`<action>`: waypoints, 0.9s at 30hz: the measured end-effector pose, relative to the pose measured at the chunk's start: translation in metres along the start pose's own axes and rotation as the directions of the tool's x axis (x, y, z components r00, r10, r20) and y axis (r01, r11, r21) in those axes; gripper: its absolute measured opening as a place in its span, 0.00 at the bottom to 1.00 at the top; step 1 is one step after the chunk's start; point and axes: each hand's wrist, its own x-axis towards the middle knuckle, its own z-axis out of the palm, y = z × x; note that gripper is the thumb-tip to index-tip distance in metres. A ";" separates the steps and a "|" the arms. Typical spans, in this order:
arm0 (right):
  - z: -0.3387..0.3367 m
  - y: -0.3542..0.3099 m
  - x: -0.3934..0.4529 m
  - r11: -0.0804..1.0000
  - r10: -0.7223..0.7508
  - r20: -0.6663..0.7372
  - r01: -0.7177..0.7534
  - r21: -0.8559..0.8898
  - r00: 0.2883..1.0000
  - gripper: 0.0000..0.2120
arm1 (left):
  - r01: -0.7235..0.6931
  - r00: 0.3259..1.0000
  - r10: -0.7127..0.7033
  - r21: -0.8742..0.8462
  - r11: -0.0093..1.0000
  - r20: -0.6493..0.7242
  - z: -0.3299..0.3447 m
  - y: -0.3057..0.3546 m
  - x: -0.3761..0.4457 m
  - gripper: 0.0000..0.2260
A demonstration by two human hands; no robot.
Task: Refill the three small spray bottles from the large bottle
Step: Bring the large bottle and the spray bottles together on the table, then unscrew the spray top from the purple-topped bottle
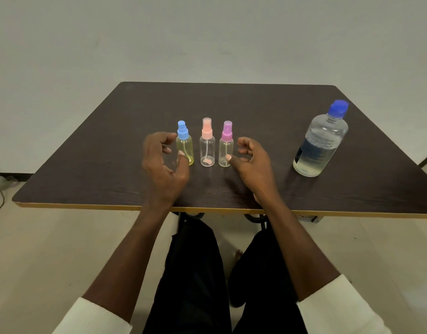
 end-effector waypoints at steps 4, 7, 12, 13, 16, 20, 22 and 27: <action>0.003 -0.003 0.001 0.998 -0.024 0.057 0.027 -0.060 0.998 0.30 | -0.223 0.971 0.218 0.050 0.974 0.095 0.003 -0.001 -0.006 0.12; 0.005 -0.004 0.000 0.993 -0.023 0.088 0.034 -0.117 0.996 0.25 | -0.291 0.950 0.281 0.058 0.955 0.140 0.003 -0.001 -0.011 0.10; 0.000 -0.007 -0.003 0.998 0.011 0.082 -0.006 -0.064 0.997 0.14 | -0.316 0.943 0.310 0.031 0.948 0.119 0.003 0.004 -0.012 0.08; -0.003 -0.008 -0.005 1.000 0.031 0.079 -0.030 -0.006 0.996 0.13 | -0.307 0.947 0.304 0.008 0.952 0.098 0.004 0.006 -0.012 0.08; -0.020 -0.005 -0.013 0.993 0.059 0.129 -0.071 0.094 0.990 0.13 | -0.214 0.972 0.223 -0.117 0.970 0.069 0.016 0.022 -0.021 0.06; -0.052 0.003 -0.022 0.993 0.007 0.170 -0.026 0.113 0.985 0.12 | 0.085 0.969 -0.003 -0.322 0.943 0.247 0.049 0.058 -0.037 0.11; -0.067 0.003 -0.025 0.996 -0.011 0.183 -0.005 0.084 0.983 0.12 | 0.254 0.920 -0.104 -0.374 0.892 0.377 0.066 0.074 -0.036 0.16; -0.084 0.003 -0.020 0.996 0.029 0.232 -0.049 0.078 0.972 0.14 | 0.545 0.772 -0.266 -0.385 0.745 0.578 0.103 0.083 -0.008 0.22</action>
